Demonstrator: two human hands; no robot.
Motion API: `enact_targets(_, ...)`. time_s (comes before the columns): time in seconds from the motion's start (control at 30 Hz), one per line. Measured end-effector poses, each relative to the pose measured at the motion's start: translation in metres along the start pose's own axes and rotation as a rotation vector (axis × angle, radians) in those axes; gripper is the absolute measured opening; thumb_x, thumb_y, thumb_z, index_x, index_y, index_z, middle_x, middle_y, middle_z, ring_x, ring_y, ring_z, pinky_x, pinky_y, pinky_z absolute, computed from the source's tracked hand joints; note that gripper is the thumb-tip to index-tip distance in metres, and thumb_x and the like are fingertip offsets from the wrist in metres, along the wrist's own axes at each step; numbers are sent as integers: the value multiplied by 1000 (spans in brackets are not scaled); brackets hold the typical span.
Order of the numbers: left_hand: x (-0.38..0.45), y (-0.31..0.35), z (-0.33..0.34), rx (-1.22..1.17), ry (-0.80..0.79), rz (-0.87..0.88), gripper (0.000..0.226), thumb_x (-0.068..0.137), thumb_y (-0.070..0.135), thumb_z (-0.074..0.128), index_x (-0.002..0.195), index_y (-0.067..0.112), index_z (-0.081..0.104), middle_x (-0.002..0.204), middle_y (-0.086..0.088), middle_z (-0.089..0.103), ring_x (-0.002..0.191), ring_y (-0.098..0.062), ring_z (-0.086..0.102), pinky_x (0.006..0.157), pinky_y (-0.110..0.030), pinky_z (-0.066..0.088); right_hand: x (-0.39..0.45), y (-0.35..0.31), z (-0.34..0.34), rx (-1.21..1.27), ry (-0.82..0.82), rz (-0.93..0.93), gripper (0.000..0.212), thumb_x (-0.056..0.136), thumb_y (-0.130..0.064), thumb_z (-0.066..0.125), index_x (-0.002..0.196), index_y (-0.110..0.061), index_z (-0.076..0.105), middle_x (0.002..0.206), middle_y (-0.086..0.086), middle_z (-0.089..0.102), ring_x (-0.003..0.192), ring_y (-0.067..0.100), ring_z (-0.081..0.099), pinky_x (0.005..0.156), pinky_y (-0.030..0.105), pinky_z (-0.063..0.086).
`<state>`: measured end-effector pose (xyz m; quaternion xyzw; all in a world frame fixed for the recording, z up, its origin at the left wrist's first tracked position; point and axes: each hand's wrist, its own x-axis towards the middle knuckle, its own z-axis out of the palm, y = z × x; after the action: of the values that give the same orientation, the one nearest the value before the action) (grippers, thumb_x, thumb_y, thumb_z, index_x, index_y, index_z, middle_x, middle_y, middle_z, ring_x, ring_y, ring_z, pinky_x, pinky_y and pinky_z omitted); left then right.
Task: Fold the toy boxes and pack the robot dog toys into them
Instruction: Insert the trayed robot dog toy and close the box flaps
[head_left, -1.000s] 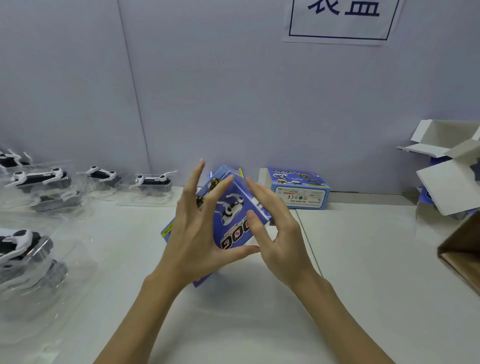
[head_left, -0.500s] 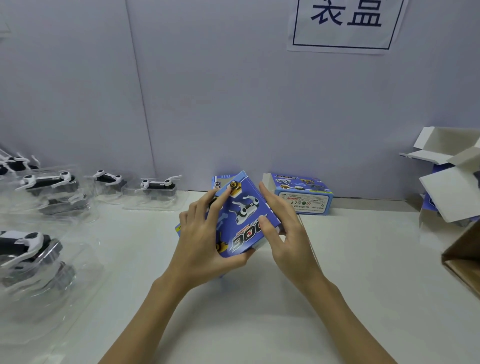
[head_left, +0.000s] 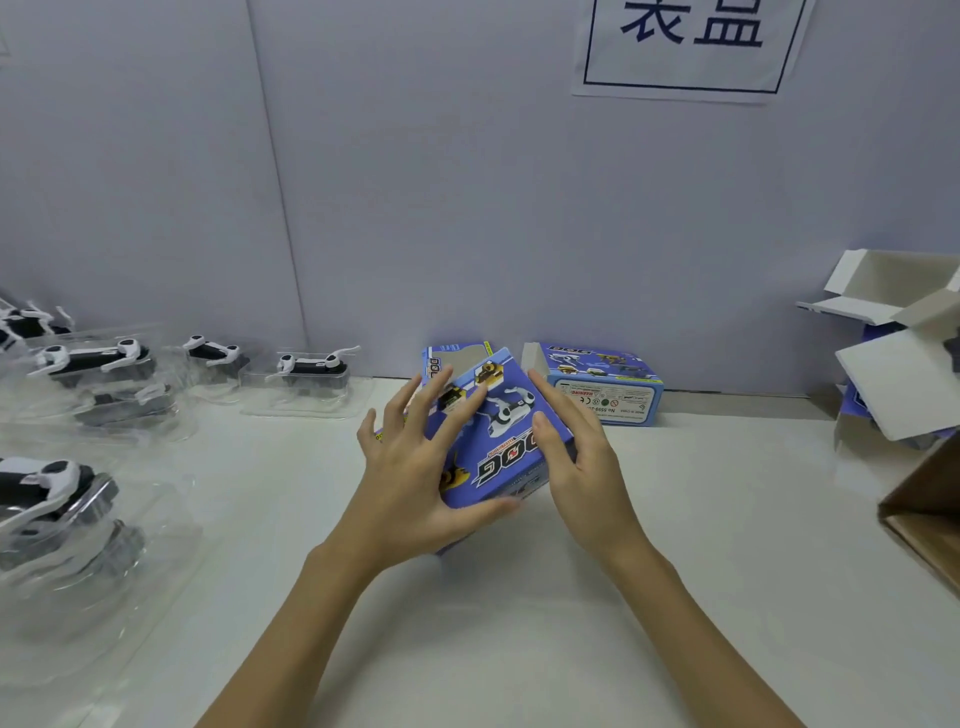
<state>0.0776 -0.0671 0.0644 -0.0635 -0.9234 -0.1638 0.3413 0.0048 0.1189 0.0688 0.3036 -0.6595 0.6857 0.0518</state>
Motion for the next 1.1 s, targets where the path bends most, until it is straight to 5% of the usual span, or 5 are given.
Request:
enact_targets(0.27, -8, -22, -12, -380, -239, -144, 92, 68, 64, 87, 149, 50, 44, 159, 25, 19, 149, 1, 23, 116, -38, 41, 4, 5, -12, -353, 71, 82, 46, 101, -56, 47, 147, -52, 50, 129, -2, 54, 116, -10, 52, 79, 7, 50)
enact_targets(0.6, 2, -43, -26, -1105, 201, -701, 59, 63, 41, 95, 112, 20, 72, 111, -10, 78, 91, -30, 78, 65, -40, 66, 0, 5, -25, -615, -309, -120, 121, 63, -89, 72, 162, -50, 14, 162, -39, 10, 96, -12, 54, 85, 22, 53)
enact_targets(0.7, 2, -46, -25, -1248, 200, -759, 48, 75, 43, 85, 113, 16, 73, 110, -18, 77, 88, -32, 78, 61, -35, 63, -1, 9, -17, -536, -264, -218, 100, 74, -57, 88, 157, -39, 35, 139, -32, 48, 91, -12, 55, 74, 5, 42)
enact_targets(0.87, 4, -48, -26, -1254, 52, -601, 59, 85, 74, 64, 126, 32, 71, 125, -3, 74, 111, -20, 72, 95, -43, 52, 6, -3, -16, -127, 91, 31, 63, 66, -73, 80, 117, -39, 66, 110, -9, 70, 68, 26, 61, 56, 34, 51)
enact_targets(1.1, -1, -19, 7, -1132, 108, -450, 53, 79, 51, 79, 130, 38, 67, 117, -1, 76, 103, -20, 74, 91, -33, 54, 9, 1, -32, -44, -47, 305, 55, 86, -66, 58, 132, -39, 46, 109, -2, 76, 86, 21, 78, 52, 37, 60)
